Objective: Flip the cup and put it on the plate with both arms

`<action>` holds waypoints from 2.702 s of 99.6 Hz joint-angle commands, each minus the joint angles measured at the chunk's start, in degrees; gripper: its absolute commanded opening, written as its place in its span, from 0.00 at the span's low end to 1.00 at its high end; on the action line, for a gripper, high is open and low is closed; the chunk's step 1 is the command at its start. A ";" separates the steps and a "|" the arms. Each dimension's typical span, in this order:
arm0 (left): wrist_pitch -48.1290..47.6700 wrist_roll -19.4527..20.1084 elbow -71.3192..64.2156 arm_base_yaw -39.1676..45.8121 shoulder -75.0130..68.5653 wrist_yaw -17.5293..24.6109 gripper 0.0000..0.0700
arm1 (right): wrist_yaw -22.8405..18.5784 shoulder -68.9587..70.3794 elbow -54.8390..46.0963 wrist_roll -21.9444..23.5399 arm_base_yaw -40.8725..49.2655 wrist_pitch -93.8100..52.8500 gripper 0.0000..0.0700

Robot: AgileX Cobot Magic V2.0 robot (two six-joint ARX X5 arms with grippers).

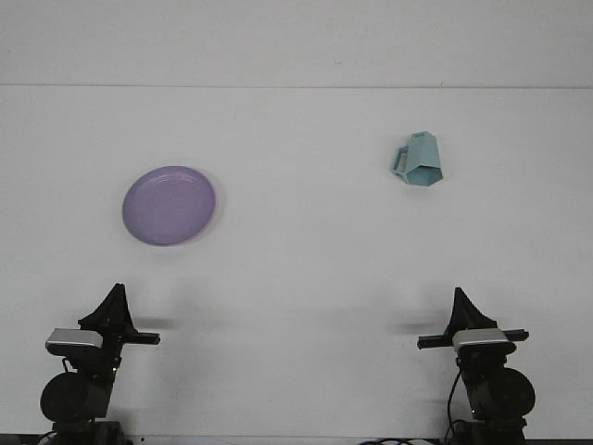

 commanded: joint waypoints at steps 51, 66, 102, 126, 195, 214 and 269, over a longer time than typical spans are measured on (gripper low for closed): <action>0.55 -0.13 -1.07 -0.09 -0.13 0.15 0.02 | 0.07 0.02 -0.15 0.74 0.00 0.59 0.01; 0.55 -0.13 -1.07 -0.09 -0.13 0.15 0.02 | 0.07 0.02 -0.15 0.74 0.00 3.10 0.01; 0.55 -0.13 -1.07 -0.09 -0.13 0.15 0.02 | 3.78 0.61 2.27 13.29 0.00 9.60 0.00; 0.55 -0.13 -1.07 -0.09 -0.13 0.15 0.02 | 7.61 15.21 18.34 8.39 0.00 3.96 0.00; 0.55 -0.11 -1.07 -0.09 -0.13 0.13 0.02 | 5.03 76.26 48.65 -12.50 -0.96 12.94 0.73; 0.55 -0.11 -1.07 -0.09 -0.13 0.13 0.02 | 5.07 87.95 48.68 -15.85 -2.25 24.15 0.73; 0.57 -0.07 -1.07 -0.09 -0.13 0.13 0.02 | 2.99 110.18 62.51 -20.55 -5.77 32.52 0.75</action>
